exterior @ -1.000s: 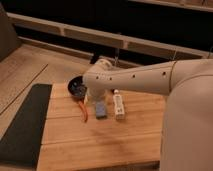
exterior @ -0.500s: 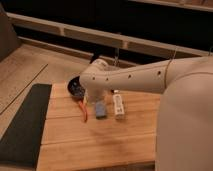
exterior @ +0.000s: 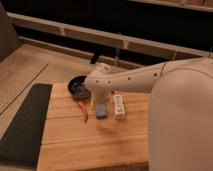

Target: Place the white sponge in the ceramic cup

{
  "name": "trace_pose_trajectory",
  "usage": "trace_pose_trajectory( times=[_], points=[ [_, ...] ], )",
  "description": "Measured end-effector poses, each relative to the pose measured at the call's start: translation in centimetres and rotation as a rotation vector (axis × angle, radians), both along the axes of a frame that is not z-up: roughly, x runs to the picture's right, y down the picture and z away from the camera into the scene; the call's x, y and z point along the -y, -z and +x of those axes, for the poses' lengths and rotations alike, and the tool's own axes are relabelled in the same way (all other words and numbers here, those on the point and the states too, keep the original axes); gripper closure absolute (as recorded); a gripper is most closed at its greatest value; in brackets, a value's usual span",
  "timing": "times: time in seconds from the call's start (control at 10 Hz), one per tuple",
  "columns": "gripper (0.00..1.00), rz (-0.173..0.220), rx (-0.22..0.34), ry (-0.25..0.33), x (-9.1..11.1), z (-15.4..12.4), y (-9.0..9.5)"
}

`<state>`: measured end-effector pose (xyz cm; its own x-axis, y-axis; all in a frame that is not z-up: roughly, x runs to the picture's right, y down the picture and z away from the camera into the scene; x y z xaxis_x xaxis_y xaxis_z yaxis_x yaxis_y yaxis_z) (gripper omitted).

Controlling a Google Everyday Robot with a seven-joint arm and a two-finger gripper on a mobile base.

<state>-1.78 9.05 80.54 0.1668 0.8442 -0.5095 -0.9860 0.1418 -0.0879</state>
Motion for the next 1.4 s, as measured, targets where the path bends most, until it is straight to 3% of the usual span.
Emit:
trace_pose_trajectory(
  times=[0.3,0.6,1.1,1.4],
  points=[
    [0.35,0.023,0.074,-0.015,0.4,-0.4,-2.2],
    [0.35,-0.002,0.134,-0.012,-1.0,-0.4,-4.1],
    [0.35,-0.007,0.137,-0.002,-1.2,-0.2,-4.3],
    [0.35,0.068,0.121,-0.010,2.0,1.4,-4.7]
  ],
)
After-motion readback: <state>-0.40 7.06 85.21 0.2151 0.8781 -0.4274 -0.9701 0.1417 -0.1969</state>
